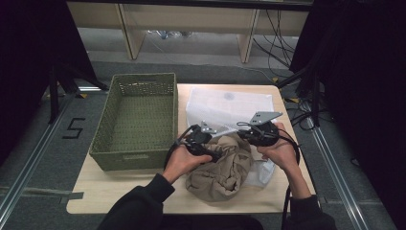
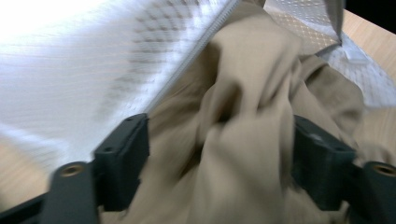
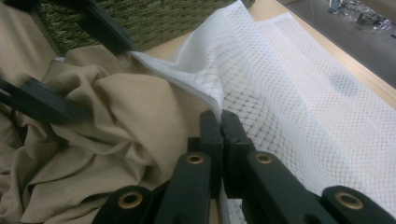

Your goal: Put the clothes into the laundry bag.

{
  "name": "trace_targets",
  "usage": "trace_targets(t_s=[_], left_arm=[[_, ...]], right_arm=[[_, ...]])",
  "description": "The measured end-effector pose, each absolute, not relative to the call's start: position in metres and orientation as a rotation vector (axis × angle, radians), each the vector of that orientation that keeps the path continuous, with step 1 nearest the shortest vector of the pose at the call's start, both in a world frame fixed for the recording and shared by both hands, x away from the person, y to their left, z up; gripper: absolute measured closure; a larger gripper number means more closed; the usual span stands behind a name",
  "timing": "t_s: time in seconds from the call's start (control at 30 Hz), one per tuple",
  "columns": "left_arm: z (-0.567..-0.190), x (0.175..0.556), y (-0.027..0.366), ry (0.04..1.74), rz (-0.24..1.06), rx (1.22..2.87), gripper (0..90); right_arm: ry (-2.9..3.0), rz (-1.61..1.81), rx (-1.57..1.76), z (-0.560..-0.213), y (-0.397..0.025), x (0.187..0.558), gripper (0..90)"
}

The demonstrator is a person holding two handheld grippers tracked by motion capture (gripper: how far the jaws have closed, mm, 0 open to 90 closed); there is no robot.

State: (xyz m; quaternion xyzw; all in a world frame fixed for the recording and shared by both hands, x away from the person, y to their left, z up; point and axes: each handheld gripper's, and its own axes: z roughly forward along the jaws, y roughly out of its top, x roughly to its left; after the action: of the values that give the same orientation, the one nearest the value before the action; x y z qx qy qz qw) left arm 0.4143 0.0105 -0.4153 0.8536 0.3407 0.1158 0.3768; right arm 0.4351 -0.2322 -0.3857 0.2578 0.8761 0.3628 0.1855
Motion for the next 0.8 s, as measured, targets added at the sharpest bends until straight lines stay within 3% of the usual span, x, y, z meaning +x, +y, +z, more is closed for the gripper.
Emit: trace_targets(t_s=[0.13, 0.3, 0.33, 0.37, 0.43, 0.47, 0.6, 0.8], left_arm=[[-0.420, 0.411, 0.023, 0.893, 0.366, 2.293, 17.2], [-0.450, 0.420, 0.011, 0.930, 0.292, 2.347, 17.8], [-0.459, 0.423, 0.005, 0.932, 0.211, 2.368, 21.3], [-0.462, 0.426, 0.004, 0.894, 0.182, 2.396, 39.9], [-0.470, 0.425, -0.005, 0.903, 0.175, 2.347, 62.0], [-0.469, 0.426, -0.005, 0.886, 0.166, 2.354, 77.6], [-0.451, 0.429, -0.008, 0.898, 0.174, 2.210, 84.1], [-0.450, 0.449, -0.018, 0.949, 0.173, 2.149, 82.7]], right_arm=[[2.484, 1.025, 0.697, -0.386, -0.230, 0.436, 90.0], [2.473, 1.021, 0.695, -0.385, -0.227, 0.435, 90.0], [2.477, 1.019, 0.706, -0.385, -0.227, 0.434, 90.0], [2.472, 1.013, 0.680, -0.386, -0.227, 0.436, 90.0], [2.482, 1.004, 0.704, -0.387, -0.226, 0.434, 90.0], [2.493, 1.007, 0.696, -0.387, -0.224, 0.433, 90.0], [2.491, 1.011, 0.651, -0.385, -0.224, 0.433, 90.0], [2.482, 1.029, 0.671, -0.382, -0.224, 0.431, 90.0]])
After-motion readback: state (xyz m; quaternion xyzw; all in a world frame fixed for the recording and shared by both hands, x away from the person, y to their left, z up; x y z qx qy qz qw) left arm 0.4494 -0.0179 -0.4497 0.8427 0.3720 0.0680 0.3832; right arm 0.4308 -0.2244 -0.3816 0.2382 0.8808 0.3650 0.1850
